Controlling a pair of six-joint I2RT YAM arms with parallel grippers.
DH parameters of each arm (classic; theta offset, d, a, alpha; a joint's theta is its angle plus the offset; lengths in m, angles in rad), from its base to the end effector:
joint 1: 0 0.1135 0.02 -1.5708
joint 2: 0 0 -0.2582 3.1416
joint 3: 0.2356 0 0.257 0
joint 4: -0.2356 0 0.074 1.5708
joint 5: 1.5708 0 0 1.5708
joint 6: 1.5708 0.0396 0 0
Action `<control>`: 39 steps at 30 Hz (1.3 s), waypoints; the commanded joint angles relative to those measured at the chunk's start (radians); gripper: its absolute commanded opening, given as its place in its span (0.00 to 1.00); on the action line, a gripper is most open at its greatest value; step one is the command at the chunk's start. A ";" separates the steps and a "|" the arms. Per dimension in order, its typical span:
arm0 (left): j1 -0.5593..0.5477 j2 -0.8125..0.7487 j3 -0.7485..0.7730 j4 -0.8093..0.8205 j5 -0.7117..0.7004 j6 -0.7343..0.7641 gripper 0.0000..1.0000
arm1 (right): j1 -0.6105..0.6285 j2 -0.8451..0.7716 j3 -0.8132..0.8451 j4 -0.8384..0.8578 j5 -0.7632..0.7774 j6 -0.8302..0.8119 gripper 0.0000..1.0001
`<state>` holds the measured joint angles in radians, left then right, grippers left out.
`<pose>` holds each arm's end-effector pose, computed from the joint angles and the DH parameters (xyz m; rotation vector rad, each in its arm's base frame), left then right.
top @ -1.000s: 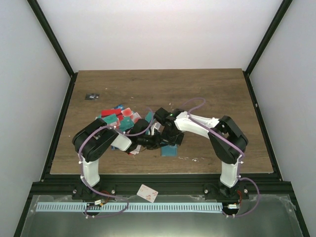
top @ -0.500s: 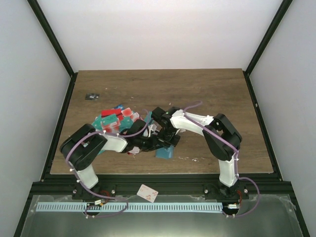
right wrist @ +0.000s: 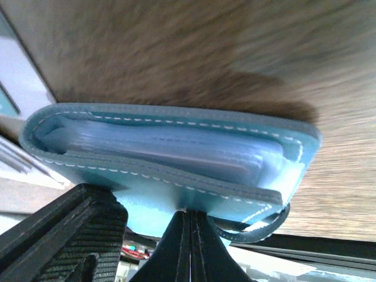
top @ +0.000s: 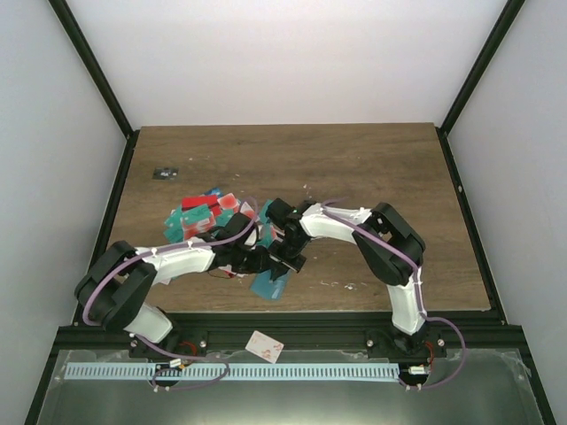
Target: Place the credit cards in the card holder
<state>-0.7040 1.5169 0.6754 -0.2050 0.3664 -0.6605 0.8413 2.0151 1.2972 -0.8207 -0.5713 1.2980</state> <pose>0.1988 -0.1875 0.1289 0.2022 2.8253 -0.8855 0.2254 0.2842 0.1202 -0.5824 -2.5607 -0.4076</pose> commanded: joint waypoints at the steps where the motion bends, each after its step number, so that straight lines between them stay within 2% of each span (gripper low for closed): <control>1: 0.037 -0.064 -0.013 -0.080 -0.021 0.086 0.08 | 0.121 0.261 -0.189 0.119 0.216 -0.010 0.01; 12: 0.086 -0.225 -0.068 -0.222 -0.014 0.148 0.37 | 0.094 0.197 -0.198 0.084 0.283 -0.034 0.01; 14: 0.084 -0.248 -0.094 -0.233 0.006 0.135 0.37 | 0.085 0.178 -0.181 0.059 0.319 -0.042 0.01; 16: 0.084 -0.264 -0.122 -0.208 0.041 0.099 0.37 | 0.074 0.165 -0.160 0.032 0.352 -0.050 0.01; 21: 0.084 -0.270 -0.182 -0.159 0.023 0.048 0.35 | 0.064 0.129 -0.152 0.002 0.405 -0.066 0.01; 29: 0.072 -0.218 -0.277 0.000 0.108 -0.001 0.16 | 0.059 0.087 -0.145 -0.033 0.452 -0.078 0.01; 33: 0.025 -0.194 -0.305 0.074 0.136 -0.032 0.12 | 0.059 0.079 -0.112 -0.052 0.460 -0.083 0.01; 39: -0.055 -0.148 -0.330 0.217 0.110 -0.158 0.10 | 0.062 0.063 -0.096 -0.063 0.460 -0.081 0.01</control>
<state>-0.6922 1.3087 0.3920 -0.0834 0.4549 -0.7280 0.9070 1.9614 1.2751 -0.8230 -0.4622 1.2274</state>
